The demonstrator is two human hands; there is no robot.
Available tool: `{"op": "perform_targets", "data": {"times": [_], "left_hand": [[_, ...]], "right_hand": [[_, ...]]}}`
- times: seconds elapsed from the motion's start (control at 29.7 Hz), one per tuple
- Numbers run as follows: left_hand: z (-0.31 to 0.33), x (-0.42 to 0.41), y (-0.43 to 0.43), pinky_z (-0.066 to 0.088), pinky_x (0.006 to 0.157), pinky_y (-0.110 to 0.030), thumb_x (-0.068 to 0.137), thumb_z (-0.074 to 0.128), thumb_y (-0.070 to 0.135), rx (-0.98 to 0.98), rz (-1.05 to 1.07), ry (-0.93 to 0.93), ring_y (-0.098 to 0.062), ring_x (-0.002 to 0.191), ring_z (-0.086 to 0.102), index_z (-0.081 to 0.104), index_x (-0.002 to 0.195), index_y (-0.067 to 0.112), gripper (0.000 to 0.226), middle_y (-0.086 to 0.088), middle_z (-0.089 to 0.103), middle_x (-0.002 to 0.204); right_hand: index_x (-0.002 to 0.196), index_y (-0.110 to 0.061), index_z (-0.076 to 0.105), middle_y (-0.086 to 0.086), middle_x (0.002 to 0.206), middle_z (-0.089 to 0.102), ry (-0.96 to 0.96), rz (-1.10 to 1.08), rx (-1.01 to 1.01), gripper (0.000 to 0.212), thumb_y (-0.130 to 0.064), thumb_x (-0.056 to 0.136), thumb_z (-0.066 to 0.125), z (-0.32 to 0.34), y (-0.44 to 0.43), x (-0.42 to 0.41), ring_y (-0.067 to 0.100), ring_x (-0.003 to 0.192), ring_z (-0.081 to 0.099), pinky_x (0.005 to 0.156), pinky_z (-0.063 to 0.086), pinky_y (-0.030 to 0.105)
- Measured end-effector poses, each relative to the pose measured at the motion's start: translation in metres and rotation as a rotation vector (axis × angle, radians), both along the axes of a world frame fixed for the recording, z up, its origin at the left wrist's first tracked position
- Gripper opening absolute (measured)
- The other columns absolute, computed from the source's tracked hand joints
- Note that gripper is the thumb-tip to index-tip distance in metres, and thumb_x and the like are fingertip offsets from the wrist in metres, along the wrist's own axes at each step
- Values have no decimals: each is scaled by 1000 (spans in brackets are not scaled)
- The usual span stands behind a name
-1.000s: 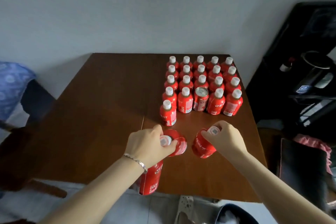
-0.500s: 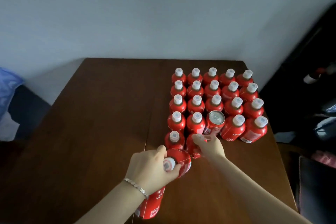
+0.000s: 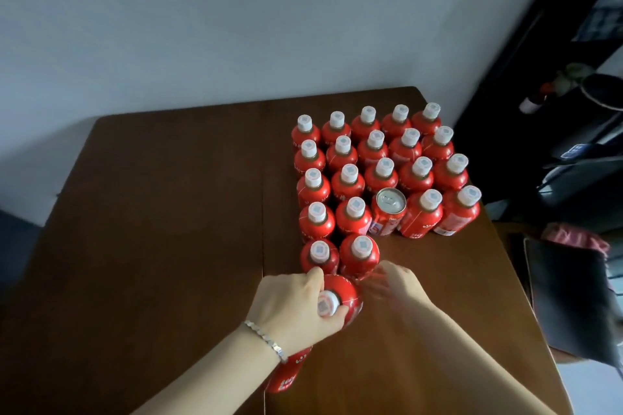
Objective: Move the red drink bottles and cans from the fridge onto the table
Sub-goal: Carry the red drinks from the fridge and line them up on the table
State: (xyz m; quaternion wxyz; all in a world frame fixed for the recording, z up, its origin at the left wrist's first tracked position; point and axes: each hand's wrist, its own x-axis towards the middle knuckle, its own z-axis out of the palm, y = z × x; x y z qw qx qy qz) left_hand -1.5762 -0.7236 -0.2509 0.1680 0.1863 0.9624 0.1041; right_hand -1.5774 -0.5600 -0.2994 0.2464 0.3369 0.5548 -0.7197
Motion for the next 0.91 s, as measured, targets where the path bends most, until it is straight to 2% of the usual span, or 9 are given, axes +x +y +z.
{"op": "perform_targets", "data": {"times": [0.07,0.13,0.17,0.24,0.4,0.57,0.71,0.84,0.91], "left_hand": [[-2,0,5,48,74,-20,84,44,64,-2,-49,11,-11,89,66,49,103,26,43,9,68,102],[-3,-1,15,48,76,-22,85,44,63,-11,-96,22,-13,93,66,50,107,24,45,7,67,106],[-3,-1,22,48,77,-23,85,43,62,-19,-115,23,-14,95,65,50,110,23,47,6,67,108],[-5,-3,40,45,75,-25,86,44,60,-36,-148,29,-17,96,64,50,113,21,48,3,66,109],[-9,-11,85,37,68,-28,84,52,58,-5,-153,28,-24,95,64,45,116,18,52,-3,66,107],[-20,-29,129,40,70,-31,84,61,47,4,-126,16,-27,97,61,44,114,15,48,-7,57,112],[-34,-50,158,45,77,-36,87,62,35,-41,-83,-9,-31,100,59,46,113,10,39,-11,48,118],[-56,-69,165,47,79,-38,88,62,25,-113,-11,-35,-32,102,58,44,119,8,40,-14,42,125],[-66,-68,163,48,77,-37,81,69,32,-126,-33,73,-29,97,58,50,117,10,46,-13,48,119]], "right_hand": [[109,-23,59,4,95,64,199,316,342,30,-7,84,61,-13,9,14,9,82,62,63,55,17],[130,-40,38,-7,132,48,440,658,574,72,-23,68,69,-25,21,26,5,118,50,98,47,25],[138,-40,27,-17,137,34,510,784,627,84,-27,66,68,-24,23,31,1,125,38,105,38,23],[142,-37,28,-27,130,31,586,857,747,86,-26,68,70,-21,29,37,-1,122,36,100,33,15],[129,-37,47,-26,119,48,594,651,971,73,-31,62,74,-16,61,34,5,111,55,81,38,15],[120,-24,54,-7,112,62,376,214,965,69,-28,58,84,-36,103,29,16,107,59,85,44,27],[109,-32,52,-9,102,62,375,57,907,64,-29,56,87,-46,117,7,13,97,61,81,46,27],[119,-24,53,-6,114,62,367,40,846,73,-30,55,87,-68,117,-11,13,105,59,88,49,31],[131,-20,46,0,128,55,349,30,795,81,-25,60,84,-79,116,-11,17,118,55,94,48,34]]}}
